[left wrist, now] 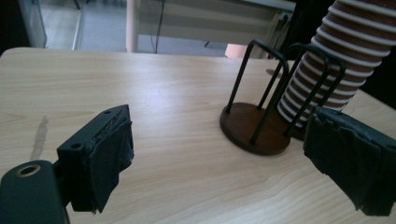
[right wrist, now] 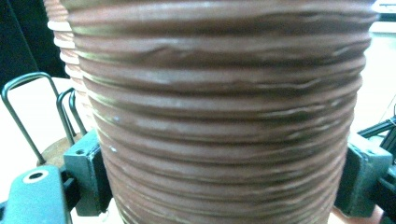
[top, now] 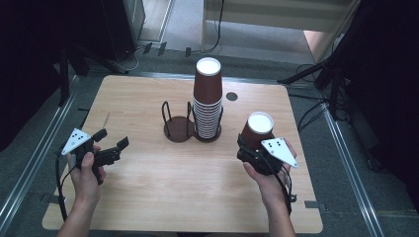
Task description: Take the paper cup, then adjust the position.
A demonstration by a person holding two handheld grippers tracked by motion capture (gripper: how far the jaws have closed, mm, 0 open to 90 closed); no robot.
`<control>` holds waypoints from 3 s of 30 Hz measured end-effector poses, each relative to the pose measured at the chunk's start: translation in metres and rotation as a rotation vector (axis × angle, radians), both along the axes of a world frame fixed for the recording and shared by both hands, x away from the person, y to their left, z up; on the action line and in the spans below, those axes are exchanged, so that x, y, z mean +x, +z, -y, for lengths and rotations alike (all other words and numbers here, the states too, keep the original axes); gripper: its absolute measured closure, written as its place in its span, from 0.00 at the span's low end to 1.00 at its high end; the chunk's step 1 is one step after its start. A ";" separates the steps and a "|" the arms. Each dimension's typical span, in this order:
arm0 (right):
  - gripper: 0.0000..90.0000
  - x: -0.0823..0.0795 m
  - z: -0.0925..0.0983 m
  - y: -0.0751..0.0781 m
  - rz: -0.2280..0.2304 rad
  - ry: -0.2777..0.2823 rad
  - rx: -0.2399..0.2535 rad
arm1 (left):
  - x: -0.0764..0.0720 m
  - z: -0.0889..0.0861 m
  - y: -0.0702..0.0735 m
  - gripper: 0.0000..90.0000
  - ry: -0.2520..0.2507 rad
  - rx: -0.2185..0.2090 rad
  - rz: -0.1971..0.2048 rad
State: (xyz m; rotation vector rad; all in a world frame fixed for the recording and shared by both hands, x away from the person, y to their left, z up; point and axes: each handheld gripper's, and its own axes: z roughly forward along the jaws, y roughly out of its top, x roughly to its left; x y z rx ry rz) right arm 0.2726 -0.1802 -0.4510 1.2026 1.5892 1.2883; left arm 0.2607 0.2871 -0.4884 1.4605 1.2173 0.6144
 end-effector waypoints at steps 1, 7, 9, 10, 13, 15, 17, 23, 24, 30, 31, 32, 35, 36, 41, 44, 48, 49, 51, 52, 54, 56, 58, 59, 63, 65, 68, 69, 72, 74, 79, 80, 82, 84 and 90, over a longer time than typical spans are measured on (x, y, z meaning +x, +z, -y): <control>0.14 0.000 -0.001 0.000 -0.003 0.005 0.004 | 0.001 0.003 0.001 0.10 -0.005 -0.006 0.002; 0.14 -0.002 -0.011 -0.001 0.007 0.037 0.005 | 0.000 0.020 0.003 0.10 -0.052 0.025 0.020; 0.14 -0.002 -0.015 -0.003 0.004 0.044 -0.006 | -0.001 0.026 0.005 0.10 -0.071 0.021 0.016; 0.14 -0.002 -0.017 -0.005 0.004 0.048 -0.010 | -0.002 0.029 0.004 0.10 -0.085 0.023 0.015; 0.14 -0.003 -0.023 -0.009 -0.004 0.057 -0.025 | -0.007 0.041 0.002 0.10 -0.127 0.048 0.008; 0.14 -0.002 -0.027 -0.012 -0.005 0.070 -0.015 | -0.008 0.046 0.000 0.10 -0.148 0.052 0.002; 0.14 -0.002 -0.033 -0.015 -0.009 0.077 -0.014 | -0.008 0.050 0.001 0.10 -0.161 0.049 0.003; 0.14 -0.006 -0.049 -0.019 -0.015 0.110 -0.032 | -0.008 0.059 0.007 0.10 -0.200 0.049 0.016; 0.14 -0.007 -0.051 -0.020 -0.014 0.114 -0.041 | -0.008 0.061 0.008 0.10 -0.208 0.053 0.020; 0.14 -0.011 -0.066 -0.027 -0.021 0.144 -0.075 | -0.011 0.072 0.014 0.10 -0.267 0.063 0.030; 0.14 -0.012 -0.067 -0.028 -0.020 0.147 -0.083 | -0.011 0.074 0.015 0.10 -0.276 0.069 0.030; 0.14 -0.013 -0.070 -0.029 -0.019 0.149 -0.099 | -0.011 0.076 0.015 0.10 -0.283 0.067 0.027; 0.14 -0.015 -0.075 -0.034 -0.021 0.158 -0.127 | -0.011 0.081 0.015 0.10 -0.321 0.068 0.020; 0.14 -0.015 -0.077 -0.036 -0.022 0.163 -0.134 | -0.012 0.082 0.015 0.08 -0.338 0.072 0.018; 0.14 -0.016 -0.084 -0.041 -0.024 0.173 -0.157 | -0.012 0.088 0.016 0.01 -0.393 0.081 0.020; 0.14 -0.019 -0.089 -0.044 -0.016 0.183 -0.183 | -0.012 0.092 0.019 0.01 -0.411 0.101 0.013; 0.14 -0.020 -0.095 -0.048 -0.009 0.201 -0.214 | -0.013 0.098 0.021 0.01 -0.423 0.130 0.012; 0.14 -0.020 -0.096 -0.049 -0.009 0.208 -0.217 | -0.013 0.098 0.021 0.01 -0.428 0.135 0.013; 0.14 -0.020 -0.098 -0.050 -0.003 0.219 -0.230 | -0.014 0.100 0.021 0.01 -0.446 0.148 0.015; 0.14 -0.020 -0.099 -0.051 0.004 0.223 -0.237 | -0.014 0.100 0.021 0.01 -0.452 0.155 0.015; 0.15 -0.022 -0.102 -0.053 0.025 0.231 -0.277 | -0.014 0.102 0.021 0.01 -0.459 0.155 0.018; 0.15 -0.023 -0.104 -0.054 0.036 0.237 -0.291 | -0.014 0.104 0.022 0.01 -0.466 0.161 0.013; 0.15 -0.025 -0.106 -0.055 0.055 0.248 -0.311 | -0.015 0.106 0.023 0.01 -0.466 0.171 0.009; 0.15 -0.026 -0.107 -0.055 0.064 0.255 -0.317 | -0.015 0.107 0.023 0.01 -0.464 0.172 0.014; 0.15 -0.029 -0.111 -0.058 0.095 0.274 -0.367 | -0.018 0.113 0.024 0.03 -0.485 0.211 0.017; 0.15 -0.030 -0.112 -0.058 0.115 0.284 -0.390 | -0.018 0.115 0.024 0.03 -0.508 0.221 0.013; 0.15 -0.030 -0.114 -0.060 0.126 0.294 -0.426 | -0.019 0.118 0.022 0.03 -0.520 0.228 0.014; 0.15 -0.031 -0.115 -0.061 0.126 0.295 -0.430 | -0.019 0.118 0.022 0.04 -0.523 0.232 0.013; 0.16 -0.032 -0.117 -0.064 0.129 0.300 -0.459 | -0.021 0.121 0.022 0.05 -0.531 0.245 0.023; 0.16 -0.033 -0.119 -0.065 0.133 0.306 -0.471 | -0.022 0.122 0.022 0.05 -0.534 0.265 0.032; 0.16 -0.035 -0.122 -0.068 0.152 0.323 -0.517 | -0.025 0.126 0.024 0.06 -0.565 0.294 0.046; 0.16 -0.036 -0.123 -0.069 0.154 0.328 -0.526 | -0.026 0.127 0.024 0.06 -0.570 0.305 0.049; 0.16 -0.037 -0.125 -0.071 0.163 0.338 -0.553 | -0.027 0.128 0.024 0.06 -0.578 0.321 0.052; 0.16 -0.038 -0.126 -0.072 0.170 0.355 -0.571 | -0.028 0.130 0.023 0.06 -0.599 0.337 0.054; 0.16 -0.043 -0.133 -0.077 0.181 0.398 -0.610 | -0.030 0.137 0.019 0.07 -0.668 0.381 0.029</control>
